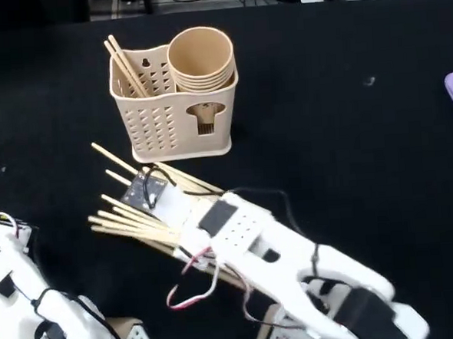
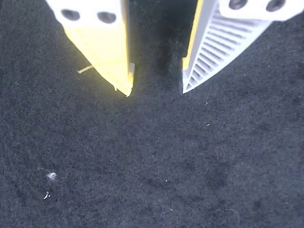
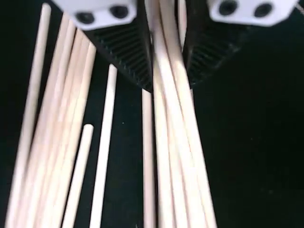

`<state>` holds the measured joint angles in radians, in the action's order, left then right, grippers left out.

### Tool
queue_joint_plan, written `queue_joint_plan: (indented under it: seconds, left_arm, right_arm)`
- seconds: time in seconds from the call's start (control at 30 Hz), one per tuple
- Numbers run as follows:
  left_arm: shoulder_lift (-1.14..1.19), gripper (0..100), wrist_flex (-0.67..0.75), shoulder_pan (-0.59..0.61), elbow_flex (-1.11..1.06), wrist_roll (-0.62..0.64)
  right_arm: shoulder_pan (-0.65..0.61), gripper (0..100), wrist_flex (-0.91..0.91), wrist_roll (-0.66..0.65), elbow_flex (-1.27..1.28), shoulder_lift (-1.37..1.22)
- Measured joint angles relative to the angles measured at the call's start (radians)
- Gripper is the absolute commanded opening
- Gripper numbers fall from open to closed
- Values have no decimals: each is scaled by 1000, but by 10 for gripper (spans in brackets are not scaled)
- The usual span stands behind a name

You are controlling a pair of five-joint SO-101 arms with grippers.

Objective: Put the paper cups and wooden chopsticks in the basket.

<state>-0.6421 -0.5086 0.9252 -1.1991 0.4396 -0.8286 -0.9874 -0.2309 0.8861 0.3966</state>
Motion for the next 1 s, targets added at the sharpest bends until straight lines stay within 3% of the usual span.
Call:
queue_joint_plan:
  seconds: [0.07,0.27,0.33,0.43,0.7,1.0]
  left_arm:
    - [0,170,0,2,0,0]
    - [0,170,0,2,0,0]
    - [0,170,0,2,0,0]
    - [0,170,0,2,0,0]
    - [0,170,0,2,0,0]
    - [0,170,0,2,0,0]
  right_arm:
    - [0,21,-15,0,9,34]
    - [2,169,-18,-2,92,37]
    - [0,139,0,-2,112,28]
    - [2,11,40,0,114,-2]
    - [2,39,74,2,101,-8]
    - [-132,212,109,54,49,-101]
